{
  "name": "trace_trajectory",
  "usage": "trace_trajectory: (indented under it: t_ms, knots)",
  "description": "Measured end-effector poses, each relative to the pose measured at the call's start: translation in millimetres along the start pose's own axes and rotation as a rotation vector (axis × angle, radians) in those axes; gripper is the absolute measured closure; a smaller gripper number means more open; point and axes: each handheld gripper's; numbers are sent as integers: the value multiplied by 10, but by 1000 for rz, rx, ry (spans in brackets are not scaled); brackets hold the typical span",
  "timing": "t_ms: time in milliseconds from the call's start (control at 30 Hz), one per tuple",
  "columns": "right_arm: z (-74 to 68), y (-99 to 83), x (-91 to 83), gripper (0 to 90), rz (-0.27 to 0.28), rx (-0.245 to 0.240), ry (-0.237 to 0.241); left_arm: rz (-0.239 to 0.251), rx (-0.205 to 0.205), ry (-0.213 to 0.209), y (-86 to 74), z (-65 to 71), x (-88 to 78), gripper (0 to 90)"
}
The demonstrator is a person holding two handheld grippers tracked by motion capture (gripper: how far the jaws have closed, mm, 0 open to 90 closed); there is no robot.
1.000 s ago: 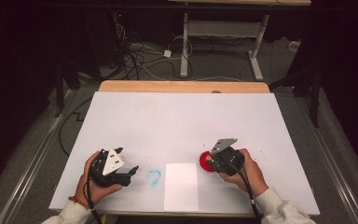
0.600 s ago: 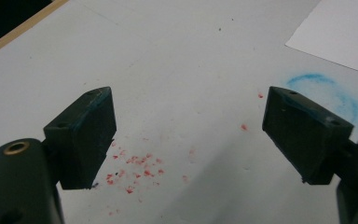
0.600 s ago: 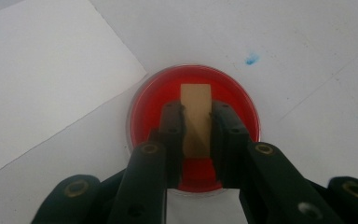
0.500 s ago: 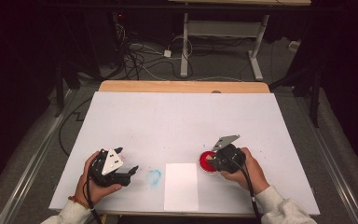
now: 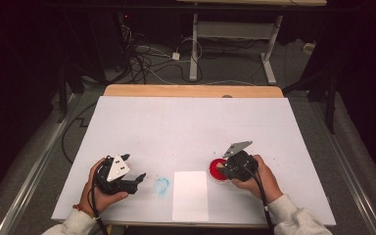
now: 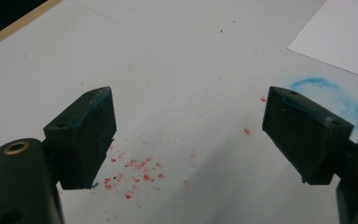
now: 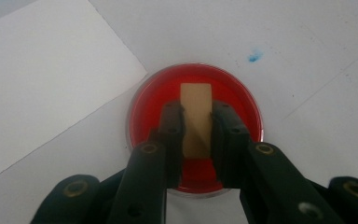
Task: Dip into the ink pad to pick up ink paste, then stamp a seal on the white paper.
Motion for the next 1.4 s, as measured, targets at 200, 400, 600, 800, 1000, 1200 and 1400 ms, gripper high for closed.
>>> trace_trajectory:
  t_ms: [200, 400, 600, 800, 1000, 1200, 1400]
  knots:
    - [-20, 1, 0, 758, 2, 4, -9, -2, 2, 0, 1, 14, 1, 169]
    - [-19, 1, -12, 757, 21, -8, -14, -2, 12, 8, 0, -3, 5, 170]
    - [18, -4, -61, 758, 44, -13, -26, -10, 20, 11, -16, 5, -8, 169]
    - [65, 5, -306, 758, 131, 5, -24, -22, 23, 8, 5, 44, 6, 170]
    - [10, 57, -522, 758, 196, 3, -19, -32, 34, 5, 5, 66, 9, 169]
    - [-88, 102, -642, 758, 235, -24, -4, -33, 34, 5, 3, 63, 12, 170]
    - [-125, 115, -727, 758, 252, -33, 5, -32, 35, 8, 3, 64, 3, 170]
Point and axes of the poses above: each handheld gripper's, and its own axes: x roughly forward along the jaws, y roughly out of its top, z roughly to its right, and after that the axes turned 6 degrees about -y, right-handed
